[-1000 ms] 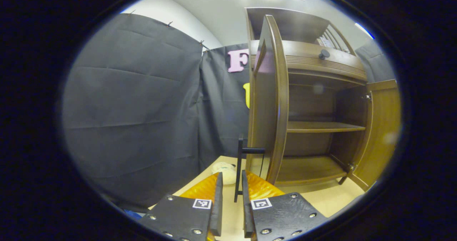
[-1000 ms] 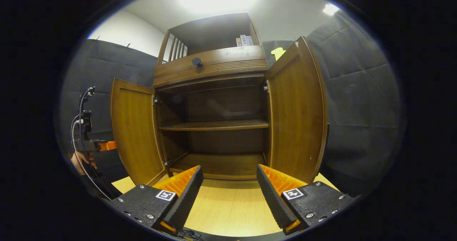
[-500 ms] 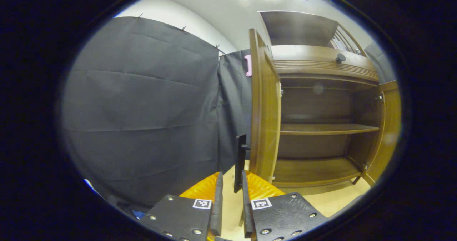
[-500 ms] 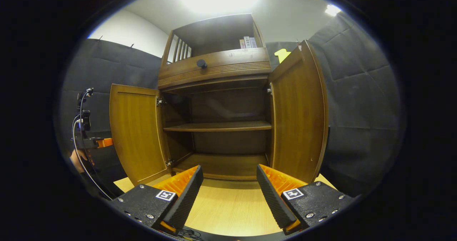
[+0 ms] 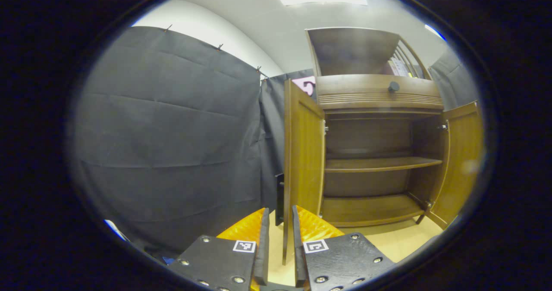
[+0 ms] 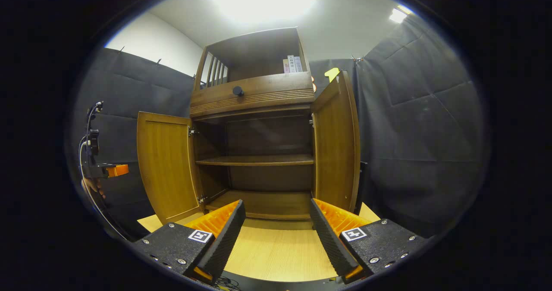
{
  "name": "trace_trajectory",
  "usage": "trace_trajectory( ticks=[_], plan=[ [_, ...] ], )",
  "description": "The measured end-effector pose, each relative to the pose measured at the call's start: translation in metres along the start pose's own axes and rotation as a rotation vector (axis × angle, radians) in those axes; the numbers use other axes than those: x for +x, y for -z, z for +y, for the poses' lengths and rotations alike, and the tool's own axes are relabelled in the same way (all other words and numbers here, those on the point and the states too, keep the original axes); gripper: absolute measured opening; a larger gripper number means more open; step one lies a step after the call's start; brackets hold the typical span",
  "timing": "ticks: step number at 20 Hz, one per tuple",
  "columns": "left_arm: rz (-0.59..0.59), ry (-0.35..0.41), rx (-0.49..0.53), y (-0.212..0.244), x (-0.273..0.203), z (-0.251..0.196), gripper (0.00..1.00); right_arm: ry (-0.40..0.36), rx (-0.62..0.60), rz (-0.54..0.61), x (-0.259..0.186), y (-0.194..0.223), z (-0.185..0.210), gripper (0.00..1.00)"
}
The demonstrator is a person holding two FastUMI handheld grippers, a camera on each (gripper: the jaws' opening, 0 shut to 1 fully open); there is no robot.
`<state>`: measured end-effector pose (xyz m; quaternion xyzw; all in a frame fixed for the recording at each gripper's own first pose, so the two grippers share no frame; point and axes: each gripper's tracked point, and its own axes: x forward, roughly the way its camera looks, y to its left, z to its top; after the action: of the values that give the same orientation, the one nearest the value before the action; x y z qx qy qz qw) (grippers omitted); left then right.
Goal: Open the right door of the double-door shoe cabinet with the right hand, and open the left door with the left hand.
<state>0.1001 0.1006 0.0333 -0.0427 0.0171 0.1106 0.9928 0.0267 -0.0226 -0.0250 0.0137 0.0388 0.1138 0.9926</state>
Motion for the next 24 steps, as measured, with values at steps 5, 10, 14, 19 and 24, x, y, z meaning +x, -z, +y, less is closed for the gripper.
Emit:
trace_trajectory(
  ticks=[5,10,14,19,24],
  plan=[
    [-0.019,0.086,0.001,-0.015,-0.036,-0.032,0.31,0.045,0.022,-0.016,-0.014,-0.006,-0.006,0.93],
    [-0.025,0.143,-0.001,-0.022,-0.052,-0.047,0.31,0.093,0.019,-0.032,-0.032,-0.016,-0.005,0.93],
    [-0.03,0.146,-0.005,-0.015,-0.063,-0.045,0.31,0.127,0.004,-0.052,-0.043,-0.022,-0.003,0.93],
    [0.013,0.151,-0.017,0.01,-0.082,-0.032,0.36,0.143,-0.004,-0.042,-0.05,-0.019,0.004,0.93],
    [0.001,0.137,-0.003,0.01,-0.084,-0.022,0.66,0.148,0.016,-0.048,-0.05,-0.022,0.011,0.93]
  ],
)
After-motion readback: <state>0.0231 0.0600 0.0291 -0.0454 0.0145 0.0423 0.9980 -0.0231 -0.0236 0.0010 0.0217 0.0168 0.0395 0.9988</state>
